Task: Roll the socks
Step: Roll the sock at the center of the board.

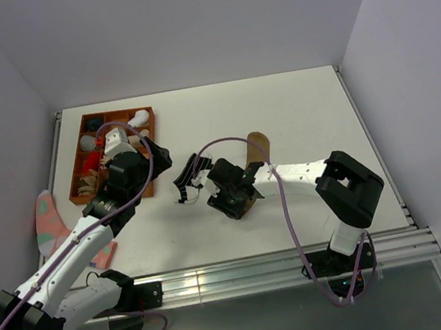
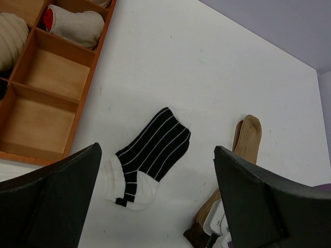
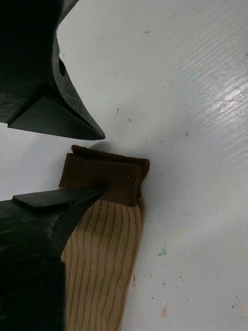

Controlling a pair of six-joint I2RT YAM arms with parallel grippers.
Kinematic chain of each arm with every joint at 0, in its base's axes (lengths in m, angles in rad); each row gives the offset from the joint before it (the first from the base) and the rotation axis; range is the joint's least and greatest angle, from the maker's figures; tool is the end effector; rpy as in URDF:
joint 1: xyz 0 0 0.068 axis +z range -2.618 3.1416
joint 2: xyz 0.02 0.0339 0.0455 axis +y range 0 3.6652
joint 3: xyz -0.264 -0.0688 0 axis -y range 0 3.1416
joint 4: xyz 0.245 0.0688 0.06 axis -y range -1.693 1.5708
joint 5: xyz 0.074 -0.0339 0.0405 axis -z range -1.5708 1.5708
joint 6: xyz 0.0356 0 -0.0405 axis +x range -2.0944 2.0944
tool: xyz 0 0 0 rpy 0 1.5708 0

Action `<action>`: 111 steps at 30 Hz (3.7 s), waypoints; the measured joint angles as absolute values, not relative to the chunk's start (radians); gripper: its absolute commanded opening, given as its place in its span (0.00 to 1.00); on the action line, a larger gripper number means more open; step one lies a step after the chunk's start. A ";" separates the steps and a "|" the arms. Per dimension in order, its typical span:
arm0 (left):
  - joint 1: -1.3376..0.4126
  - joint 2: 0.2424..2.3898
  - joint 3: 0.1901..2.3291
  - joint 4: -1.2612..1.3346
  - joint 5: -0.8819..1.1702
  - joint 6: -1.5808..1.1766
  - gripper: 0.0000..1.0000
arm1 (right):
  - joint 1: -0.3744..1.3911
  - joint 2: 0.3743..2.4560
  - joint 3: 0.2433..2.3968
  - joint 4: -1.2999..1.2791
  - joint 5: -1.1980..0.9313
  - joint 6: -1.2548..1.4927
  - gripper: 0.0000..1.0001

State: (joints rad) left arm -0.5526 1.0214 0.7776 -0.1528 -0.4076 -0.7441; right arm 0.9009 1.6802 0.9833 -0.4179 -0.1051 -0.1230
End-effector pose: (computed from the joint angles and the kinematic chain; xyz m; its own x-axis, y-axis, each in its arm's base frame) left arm 0.2055 -0.1102 0.2965 -0.3575 -0.5101 -0.7823 -0.0971 0.8534 -0.5121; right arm 0.1979 0.2558 0.1665 -0.4541 -0.7698 -0.4486 -0.8705 0.4905 0.0394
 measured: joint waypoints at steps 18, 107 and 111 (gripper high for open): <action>-0.542 1.023 0.778 -0.139 -0.390 -0.729 0.96 | 0.903 1.758 1.066 -0.490 -0.086 -0.160 0.24; -0.923 1.666 0.536 0.758 0.313 -0.360 0.58 | 0.348 2.096 1.329 -1.280 -1.015 -0.780 0.13; -0.926 1.688 0.557 0.757 0.312 -0.354 0.57 | 0.348 2.107 1.330 -1.293 -1.016 -0.791 0.13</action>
